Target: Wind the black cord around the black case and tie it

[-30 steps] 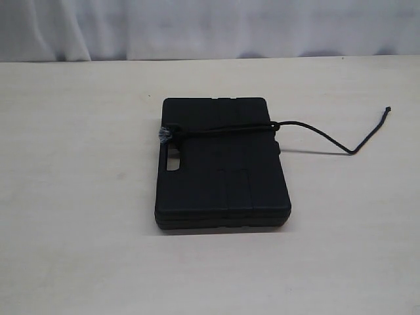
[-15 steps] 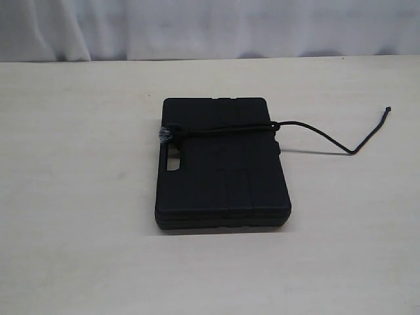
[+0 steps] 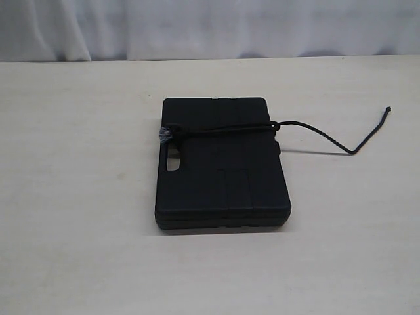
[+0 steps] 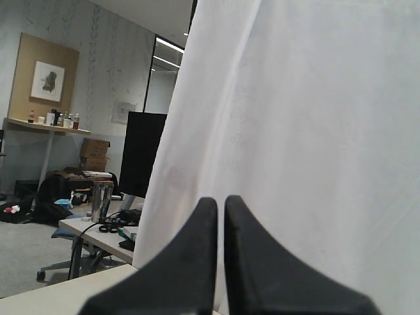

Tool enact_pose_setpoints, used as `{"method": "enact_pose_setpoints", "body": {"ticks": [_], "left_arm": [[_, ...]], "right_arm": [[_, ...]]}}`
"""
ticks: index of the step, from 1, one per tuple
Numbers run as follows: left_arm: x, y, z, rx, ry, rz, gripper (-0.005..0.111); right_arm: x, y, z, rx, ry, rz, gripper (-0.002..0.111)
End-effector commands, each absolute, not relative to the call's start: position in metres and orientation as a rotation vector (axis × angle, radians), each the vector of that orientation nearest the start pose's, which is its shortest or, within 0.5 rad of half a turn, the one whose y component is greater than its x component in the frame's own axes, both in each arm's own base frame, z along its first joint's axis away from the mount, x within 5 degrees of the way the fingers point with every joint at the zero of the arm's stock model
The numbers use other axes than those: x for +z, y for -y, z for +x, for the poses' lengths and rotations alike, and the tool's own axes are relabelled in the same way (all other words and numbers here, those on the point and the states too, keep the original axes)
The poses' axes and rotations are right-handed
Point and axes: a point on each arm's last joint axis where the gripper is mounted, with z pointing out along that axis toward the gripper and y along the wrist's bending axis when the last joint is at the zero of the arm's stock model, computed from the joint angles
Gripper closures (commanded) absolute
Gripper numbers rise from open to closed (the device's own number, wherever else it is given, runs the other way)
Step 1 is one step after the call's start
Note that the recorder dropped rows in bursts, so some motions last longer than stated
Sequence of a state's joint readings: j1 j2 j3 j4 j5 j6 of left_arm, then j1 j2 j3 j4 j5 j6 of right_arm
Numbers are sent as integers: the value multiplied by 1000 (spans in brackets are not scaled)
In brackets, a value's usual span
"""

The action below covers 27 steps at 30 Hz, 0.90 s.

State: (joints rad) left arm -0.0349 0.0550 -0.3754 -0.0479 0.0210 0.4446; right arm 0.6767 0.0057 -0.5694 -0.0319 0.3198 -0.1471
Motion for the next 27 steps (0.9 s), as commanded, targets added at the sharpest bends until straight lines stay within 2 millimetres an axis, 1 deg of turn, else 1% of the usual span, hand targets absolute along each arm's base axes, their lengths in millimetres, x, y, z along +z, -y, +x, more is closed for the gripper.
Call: {"method": "enact_pose_setpoints", "body": {"ticks": [1,24,26,27], "left_arm": [[331,1,15,324,-1107,243,107],[332,1,15,329,-1103,247,107],[332,0,15,380,-1098,278,107],[332,0,15,436,-1091,312,107]], "right_arm": [[361,8,-8,409,-1135,-516,104],[361,8,-8,411,-1136,-516,104],[361,8,-8,411,-1136,-516,104],[361,8,-8,411,-1136,-516,104]]}}
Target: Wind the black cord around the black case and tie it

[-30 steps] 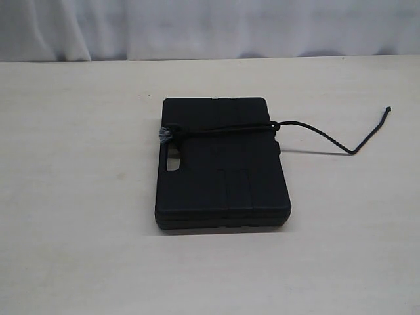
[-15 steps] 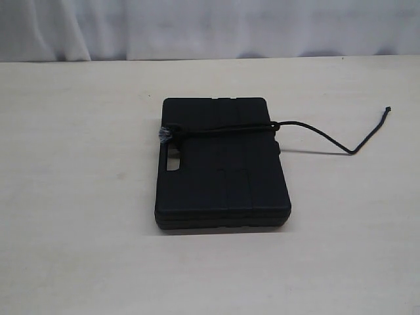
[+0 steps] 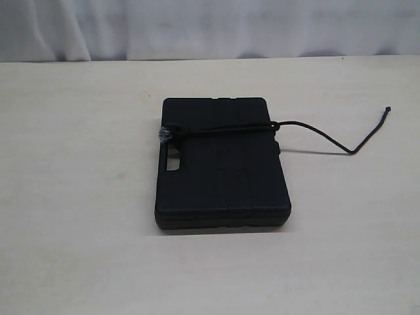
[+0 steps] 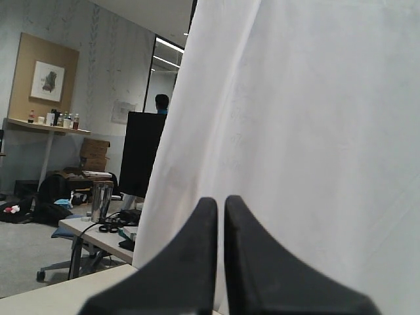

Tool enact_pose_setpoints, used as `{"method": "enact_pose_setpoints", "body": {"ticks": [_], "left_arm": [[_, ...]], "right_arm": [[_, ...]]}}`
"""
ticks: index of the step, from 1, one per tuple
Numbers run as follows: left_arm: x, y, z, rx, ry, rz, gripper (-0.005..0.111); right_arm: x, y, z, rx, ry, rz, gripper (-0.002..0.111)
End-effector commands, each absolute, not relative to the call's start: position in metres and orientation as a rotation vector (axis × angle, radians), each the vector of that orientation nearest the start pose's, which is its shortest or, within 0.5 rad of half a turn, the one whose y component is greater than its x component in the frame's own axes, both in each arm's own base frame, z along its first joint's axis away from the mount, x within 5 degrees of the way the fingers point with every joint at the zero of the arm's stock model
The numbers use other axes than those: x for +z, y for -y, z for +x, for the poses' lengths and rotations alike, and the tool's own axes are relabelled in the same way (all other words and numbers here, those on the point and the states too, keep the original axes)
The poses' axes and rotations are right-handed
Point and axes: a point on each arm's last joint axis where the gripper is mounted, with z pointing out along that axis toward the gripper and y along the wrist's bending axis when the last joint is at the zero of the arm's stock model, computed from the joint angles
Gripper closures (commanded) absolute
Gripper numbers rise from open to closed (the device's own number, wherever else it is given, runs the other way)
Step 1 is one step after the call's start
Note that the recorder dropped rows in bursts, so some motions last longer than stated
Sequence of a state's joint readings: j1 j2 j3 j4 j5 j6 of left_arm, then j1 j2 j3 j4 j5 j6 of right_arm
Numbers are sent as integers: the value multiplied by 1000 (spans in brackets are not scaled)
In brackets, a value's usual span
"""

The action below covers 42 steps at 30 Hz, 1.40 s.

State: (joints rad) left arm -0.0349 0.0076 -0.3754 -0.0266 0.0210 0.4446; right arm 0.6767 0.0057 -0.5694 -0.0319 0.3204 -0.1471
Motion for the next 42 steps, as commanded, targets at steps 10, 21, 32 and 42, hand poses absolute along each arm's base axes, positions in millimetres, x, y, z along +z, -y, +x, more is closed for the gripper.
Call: {"method": "enact_pose_setpoints", "body": {"ticks": [10,21,32,42], "left_arm": [[310,1,26,461,-1119,347,107],[219,2,55,426,-1439,438,107],[200,0,56,417,-1578,470,107],[200,0,56,415,-1578,468,107]], "right_arm": [[361,8,-8,411,-1136,-516,104],[361,8,-8,411,-1136,-516,104],[361,8,-8,414,-1137,-514,104],[361,8,-8,414,-1137,-514,104]]}}
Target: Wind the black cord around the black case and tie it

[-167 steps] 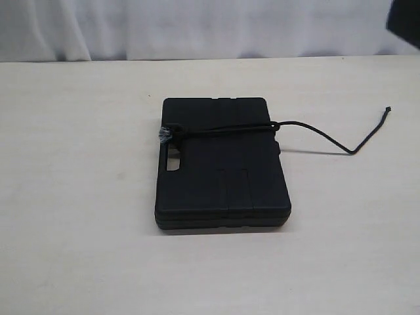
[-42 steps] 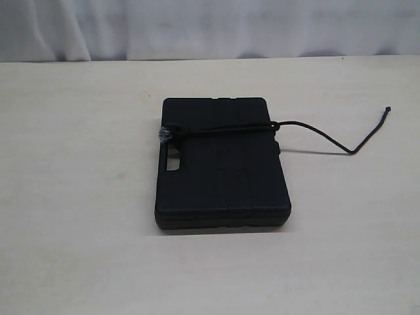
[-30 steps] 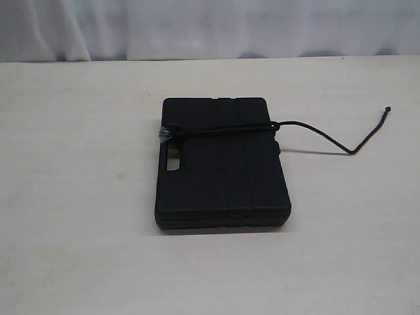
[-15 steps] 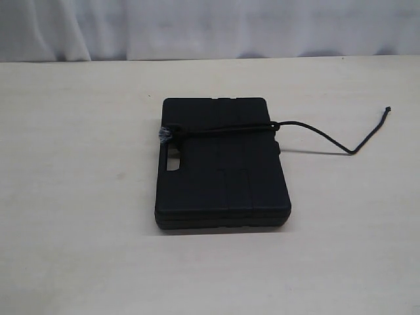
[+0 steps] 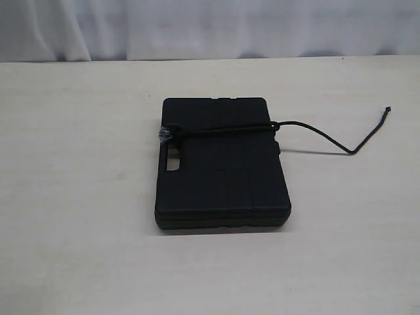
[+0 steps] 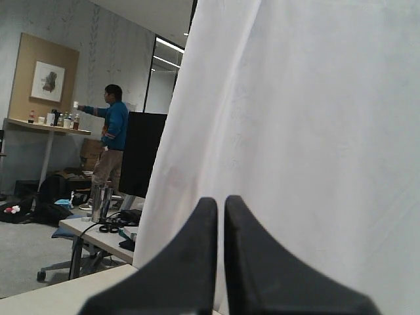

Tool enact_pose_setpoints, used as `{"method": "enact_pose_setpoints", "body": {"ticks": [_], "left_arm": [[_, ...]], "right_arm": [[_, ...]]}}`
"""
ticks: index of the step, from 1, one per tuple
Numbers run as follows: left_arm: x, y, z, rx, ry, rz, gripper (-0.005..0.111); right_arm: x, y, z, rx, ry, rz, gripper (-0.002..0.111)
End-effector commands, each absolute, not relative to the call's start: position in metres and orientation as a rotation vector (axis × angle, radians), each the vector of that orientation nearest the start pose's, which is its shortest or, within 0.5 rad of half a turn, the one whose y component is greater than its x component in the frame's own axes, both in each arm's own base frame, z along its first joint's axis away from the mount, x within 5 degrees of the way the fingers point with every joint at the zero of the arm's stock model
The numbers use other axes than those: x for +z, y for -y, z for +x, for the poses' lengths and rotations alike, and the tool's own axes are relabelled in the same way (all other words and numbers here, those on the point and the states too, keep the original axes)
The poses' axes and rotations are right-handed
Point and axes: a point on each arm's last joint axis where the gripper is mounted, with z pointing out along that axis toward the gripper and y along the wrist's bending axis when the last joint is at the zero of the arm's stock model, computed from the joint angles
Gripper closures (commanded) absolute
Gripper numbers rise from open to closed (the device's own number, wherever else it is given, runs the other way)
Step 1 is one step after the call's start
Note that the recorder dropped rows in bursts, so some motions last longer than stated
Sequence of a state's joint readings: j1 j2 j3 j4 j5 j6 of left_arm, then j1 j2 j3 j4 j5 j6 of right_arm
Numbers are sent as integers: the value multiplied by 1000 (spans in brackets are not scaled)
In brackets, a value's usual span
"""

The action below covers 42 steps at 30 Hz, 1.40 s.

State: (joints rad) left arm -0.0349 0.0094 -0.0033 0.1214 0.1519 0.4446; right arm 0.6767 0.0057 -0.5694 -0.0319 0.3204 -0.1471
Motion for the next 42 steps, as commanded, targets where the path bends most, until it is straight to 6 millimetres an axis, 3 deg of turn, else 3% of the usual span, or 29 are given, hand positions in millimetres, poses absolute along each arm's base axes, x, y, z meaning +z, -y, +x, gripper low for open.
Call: {"method": "enact_pose_setpoints", "body": {"ticks": [1,10,26,36,42], "left_arm": [[199,0,56,415,-1582,469,107],[184,-2,54,402,-1752,503,107],[184,-1,54,400,-1751,501,107],[184,-1,54,172,-1794,216,107],[184,-1,54,155,-1796,194,107]], "right_arm": [[361,8,-8,414,-1137,-514,104],[361,8,-8,414,-1137,-514,104],[361,8,-8,414,-1137,-514,104],[361,8,-8,414,-1137,-514,104],[361,8,-8,414,-1137,-514,104]]}}
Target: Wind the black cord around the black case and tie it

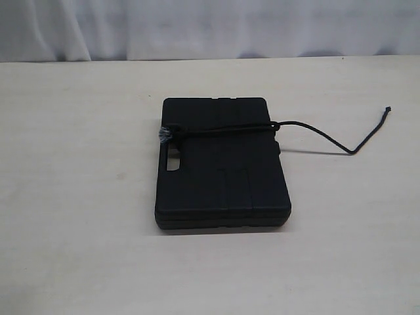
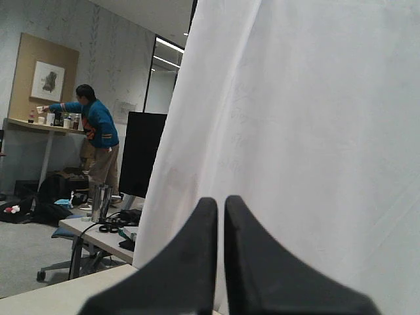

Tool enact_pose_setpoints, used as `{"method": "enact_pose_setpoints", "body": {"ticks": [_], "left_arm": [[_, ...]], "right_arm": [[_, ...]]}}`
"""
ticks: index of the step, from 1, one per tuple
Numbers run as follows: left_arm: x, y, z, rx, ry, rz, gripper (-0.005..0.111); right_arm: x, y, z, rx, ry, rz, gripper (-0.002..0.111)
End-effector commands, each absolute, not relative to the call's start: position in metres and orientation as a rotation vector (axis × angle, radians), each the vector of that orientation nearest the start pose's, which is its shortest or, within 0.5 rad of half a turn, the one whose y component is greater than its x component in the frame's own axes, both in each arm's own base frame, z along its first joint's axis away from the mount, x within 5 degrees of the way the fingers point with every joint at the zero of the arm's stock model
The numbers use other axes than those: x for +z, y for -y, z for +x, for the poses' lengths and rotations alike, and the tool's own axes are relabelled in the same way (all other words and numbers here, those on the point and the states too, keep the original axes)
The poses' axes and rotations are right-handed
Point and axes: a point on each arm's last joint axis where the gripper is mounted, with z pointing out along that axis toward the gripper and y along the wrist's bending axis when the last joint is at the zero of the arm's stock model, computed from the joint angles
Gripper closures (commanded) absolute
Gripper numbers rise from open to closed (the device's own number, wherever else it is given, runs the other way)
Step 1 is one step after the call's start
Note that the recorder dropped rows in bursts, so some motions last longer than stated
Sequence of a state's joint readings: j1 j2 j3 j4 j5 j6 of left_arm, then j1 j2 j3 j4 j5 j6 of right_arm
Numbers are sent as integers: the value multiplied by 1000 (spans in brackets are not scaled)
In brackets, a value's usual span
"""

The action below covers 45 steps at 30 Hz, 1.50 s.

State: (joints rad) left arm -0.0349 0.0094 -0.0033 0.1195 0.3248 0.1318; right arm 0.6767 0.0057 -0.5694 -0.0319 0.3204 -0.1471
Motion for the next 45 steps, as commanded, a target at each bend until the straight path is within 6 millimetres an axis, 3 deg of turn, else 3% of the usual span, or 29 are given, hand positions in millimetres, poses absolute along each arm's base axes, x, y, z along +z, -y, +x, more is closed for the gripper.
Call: {"method": "enact_pose_setpoints", "body": {"ticks": [1,11,17,45], "left_arm": [[184,-1,54,155,-1796,194,107],[184,-1,54,147,-1797,184,107],[184,-1,54,41,-1805,50,107],[184,-2,54,79,-1803,93,107]], "right_arm": [[361,8,-8,414,-1137,-514,104],[361,8,-8,415,-1137,-513,104],[361,8,-8,415,-1137,-513,104],[361,7,-8,443,-1143,-504,104]]}}
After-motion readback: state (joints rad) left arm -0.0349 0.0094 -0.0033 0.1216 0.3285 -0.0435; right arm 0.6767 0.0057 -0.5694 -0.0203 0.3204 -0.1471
